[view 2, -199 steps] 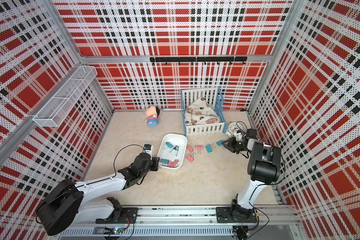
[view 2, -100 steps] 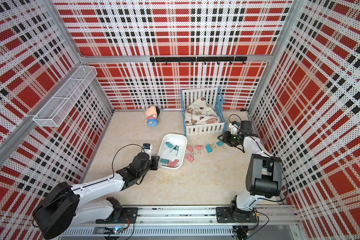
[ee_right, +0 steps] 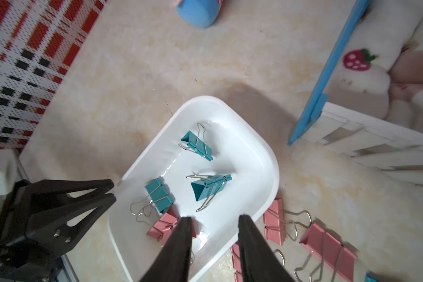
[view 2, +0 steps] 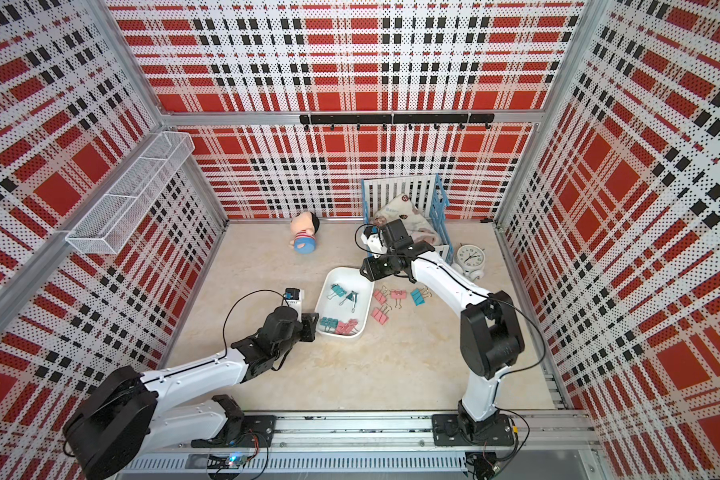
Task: Take out the binder clips from the storage box
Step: Place the binder clip at the center of the board, then pick up the binder clip from the storage box.
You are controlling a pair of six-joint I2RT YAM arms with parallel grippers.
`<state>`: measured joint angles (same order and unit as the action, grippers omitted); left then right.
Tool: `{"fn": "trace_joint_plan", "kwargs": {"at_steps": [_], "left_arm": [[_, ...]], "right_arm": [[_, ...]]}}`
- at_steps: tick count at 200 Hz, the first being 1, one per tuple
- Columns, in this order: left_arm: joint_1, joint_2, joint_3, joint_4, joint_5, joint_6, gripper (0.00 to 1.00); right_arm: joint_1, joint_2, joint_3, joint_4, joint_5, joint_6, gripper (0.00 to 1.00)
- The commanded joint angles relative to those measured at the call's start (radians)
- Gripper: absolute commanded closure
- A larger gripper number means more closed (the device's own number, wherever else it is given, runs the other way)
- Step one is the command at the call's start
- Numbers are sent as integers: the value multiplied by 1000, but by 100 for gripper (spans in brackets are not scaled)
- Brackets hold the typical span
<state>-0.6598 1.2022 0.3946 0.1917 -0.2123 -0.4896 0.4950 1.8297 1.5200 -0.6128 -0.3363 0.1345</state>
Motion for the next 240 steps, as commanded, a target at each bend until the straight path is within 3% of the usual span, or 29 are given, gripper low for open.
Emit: {"fn": "trace_joint_plan", "kwargs": {"at_steps": [1, 66, 155, 240], "left_arm": [[6, 20, 25, 9, 10, -3, 69], [6, 25, 27, 1, 1, -2, 69], [8, -9, -7, 1, -10, -18, 69], [11, -18, -11, -13, -15, -28, 69]], "right_arm": [[50, 76, 56, -127, 95, -52, 61], [190, 138, 154, -306, 216, -239, 59], [295, 65, 51, -344, 318, -396, 52], [360, 101, 42, -358, 304, -466, 52]]}}
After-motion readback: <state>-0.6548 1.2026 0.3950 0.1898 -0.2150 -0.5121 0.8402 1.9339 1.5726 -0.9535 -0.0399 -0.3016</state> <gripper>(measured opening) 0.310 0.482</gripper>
